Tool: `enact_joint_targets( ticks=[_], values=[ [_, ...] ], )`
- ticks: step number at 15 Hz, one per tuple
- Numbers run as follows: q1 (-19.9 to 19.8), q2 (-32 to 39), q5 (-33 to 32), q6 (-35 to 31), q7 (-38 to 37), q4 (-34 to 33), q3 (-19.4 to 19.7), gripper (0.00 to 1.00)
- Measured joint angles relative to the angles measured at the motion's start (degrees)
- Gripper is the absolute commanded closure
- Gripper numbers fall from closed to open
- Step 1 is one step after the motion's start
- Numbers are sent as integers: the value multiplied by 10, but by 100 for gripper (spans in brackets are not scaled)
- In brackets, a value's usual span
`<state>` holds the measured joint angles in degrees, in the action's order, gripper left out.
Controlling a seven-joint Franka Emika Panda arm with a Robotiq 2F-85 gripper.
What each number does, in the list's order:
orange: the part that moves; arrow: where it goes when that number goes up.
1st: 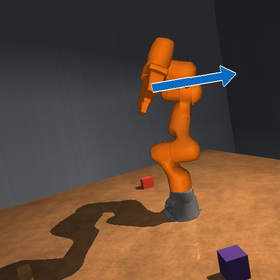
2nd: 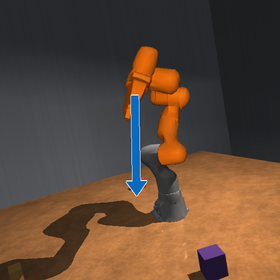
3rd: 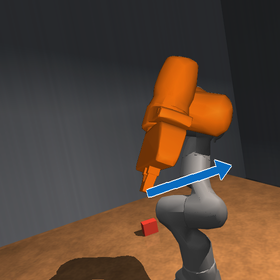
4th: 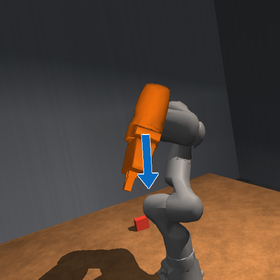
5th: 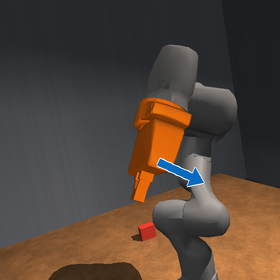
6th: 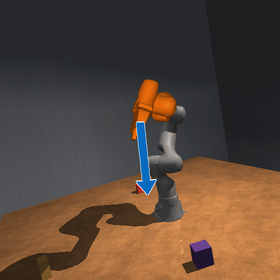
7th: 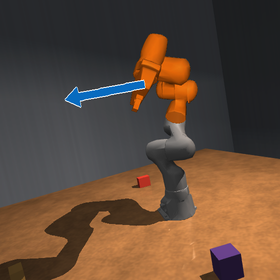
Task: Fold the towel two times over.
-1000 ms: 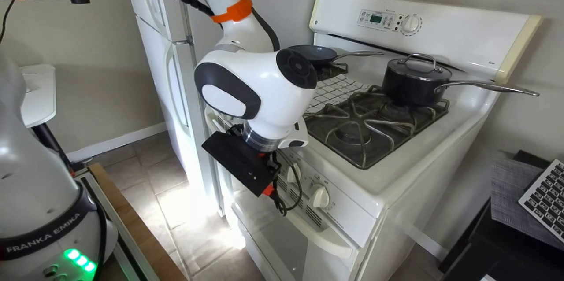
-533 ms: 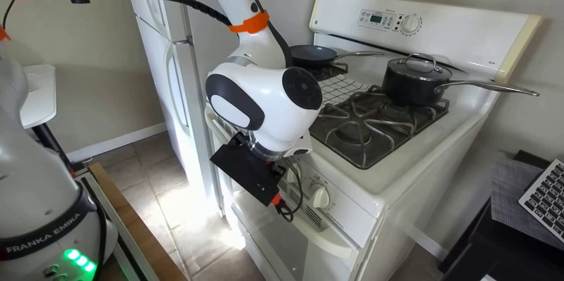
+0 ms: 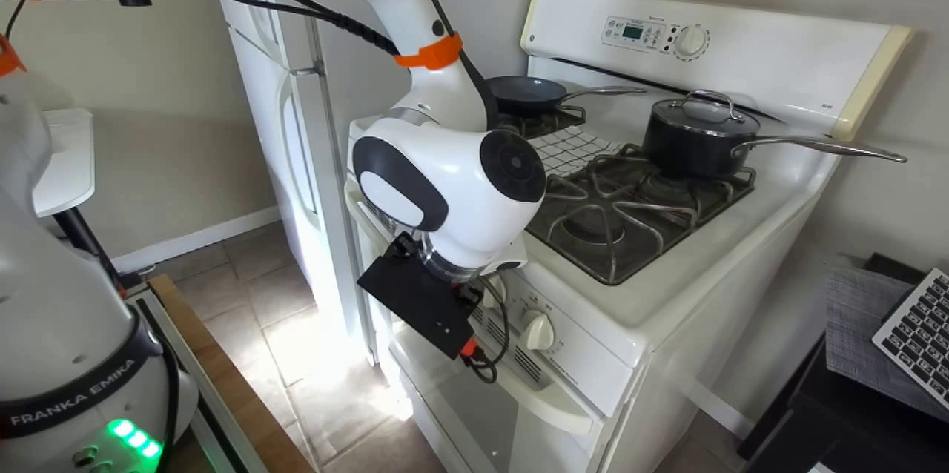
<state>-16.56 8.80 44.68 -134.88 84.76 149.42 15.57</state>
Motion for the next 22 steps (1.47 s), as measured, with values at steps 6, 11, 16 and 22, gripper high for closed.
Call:
enact_joint_targets(
  ticks=[6, 11, 16, 22],
  values=[
    [-1, 1, 14, -63, -34, 10, -7, 0],
    [-1, 5, 17, -116, -86, 20, -16, 32],
    [-1, 11, 17, -126, -124, 20, -20, 72],
    [-3, 15, 17, -126, -148, 21, -24, 100]
  ],
)
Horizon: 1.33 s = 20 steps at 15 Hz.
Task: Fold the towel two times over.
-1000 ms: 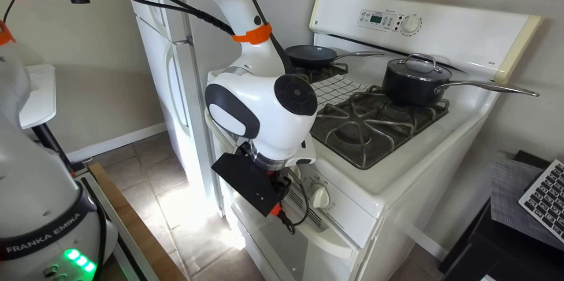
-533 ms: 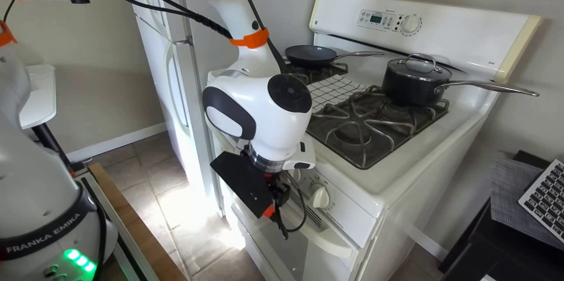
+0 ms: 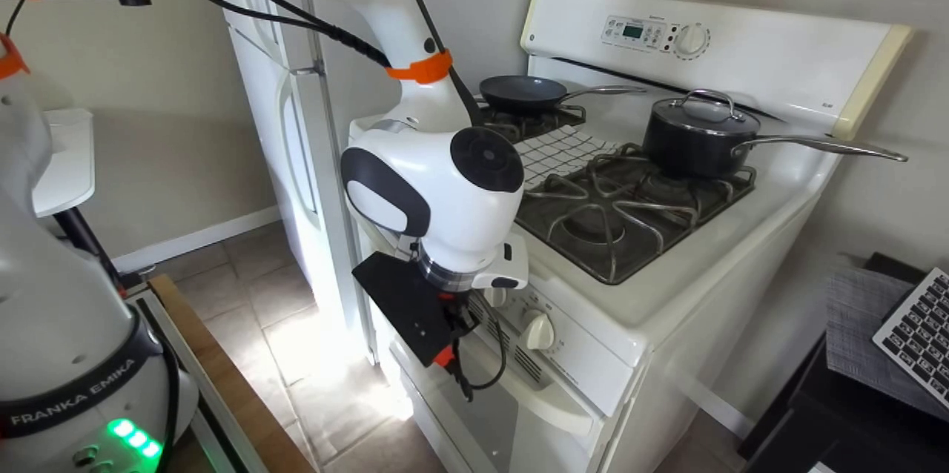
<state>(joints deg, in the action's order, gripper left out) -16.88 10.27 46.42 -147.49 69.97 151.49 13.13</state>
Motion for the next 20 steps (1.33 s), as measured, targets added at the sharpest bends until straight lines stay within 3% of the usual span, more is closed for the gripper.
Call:
enact_joint_targets(
  ticks=[1, 2, 5, 7, 8, 9, 13, 15, 16, 20],
  values=[
    [-1, 1, 1, -1, -1, 0, 0, 86],
    [-1, 1, 2, -1, -2, 0, -1, 66],
    [-1, 3, 3, -1, -5, 0, -4, 45],
    [-1, 4, 3, -1, -12, 2, -9, 68],
    [-1, 4, 3, -1, -13, 3, -11, 33],
    [-1, 5, 3, -1, -14, 3, -12, 31],
    [-2, 6, 3, -1, -15, 4, -15, 2],
    [-2, 7, 4, -1, -15, 4, -17, 41],
    [-2, 7, 4, -1, -15, 4, -18, 41],
    [-6, 8, 4, -9, -15, 3, -18, 73]
  ],
)
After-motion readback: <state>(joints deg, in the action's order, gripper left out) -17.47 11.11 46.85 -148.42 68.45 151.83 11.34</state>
